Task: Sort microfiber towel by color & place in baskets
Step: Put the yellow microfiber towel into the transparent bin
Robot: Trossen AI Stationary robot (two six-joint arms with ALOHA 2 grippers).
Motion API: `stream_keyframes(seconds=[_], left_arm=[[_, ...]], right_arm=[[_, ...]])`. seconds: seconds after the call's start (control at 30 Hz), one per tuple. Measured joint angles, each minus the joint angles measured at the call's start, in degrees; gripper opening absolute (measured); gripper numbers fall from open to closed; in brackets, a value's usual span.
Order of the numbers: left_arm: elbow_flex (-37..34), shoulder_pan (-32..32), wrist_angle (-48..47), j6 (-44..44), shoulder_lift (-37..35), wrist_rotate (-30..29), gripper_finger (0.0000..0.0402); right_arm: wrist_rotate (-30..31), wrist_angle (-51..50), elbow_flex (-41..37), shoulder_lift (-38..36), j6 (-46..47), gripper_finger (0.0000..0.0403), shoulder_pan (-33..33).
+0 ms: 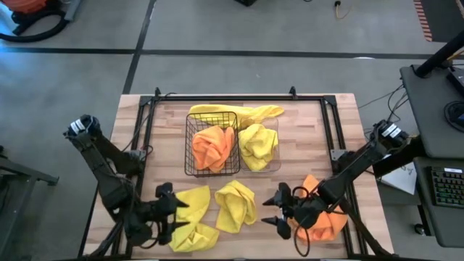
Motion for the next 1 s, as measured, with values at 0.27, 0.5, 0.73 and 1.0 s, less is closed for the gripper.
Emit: stream_keyframes(seconds=[0.27,0.5,0.73,1.0], left_arm=[[0.22,-3.73,2.89,-1.05,2.76,4.53,0.0249],[0.46,-6.67,3.09,-3.90,7.11,10.54,0.0249],[0.48,-6.34,3.31,-9.64,13.65,10.60,0.0249],[0.48,-4.03,2.66,-14.12,20.26,10.50,0.0249]], right_arm=[[-3.53,-10.92,7.92,2.95,3.66,0.0286,0.04],[-5.66,-27.67,16.50,6.46,6.53,0.0286,0.02],[-8.83,-31.63,20.56,9.28,5.06,0.0286,0.02],[-9.89,-35.14,21.16,8.75,4.70,0.0286,0.02]])
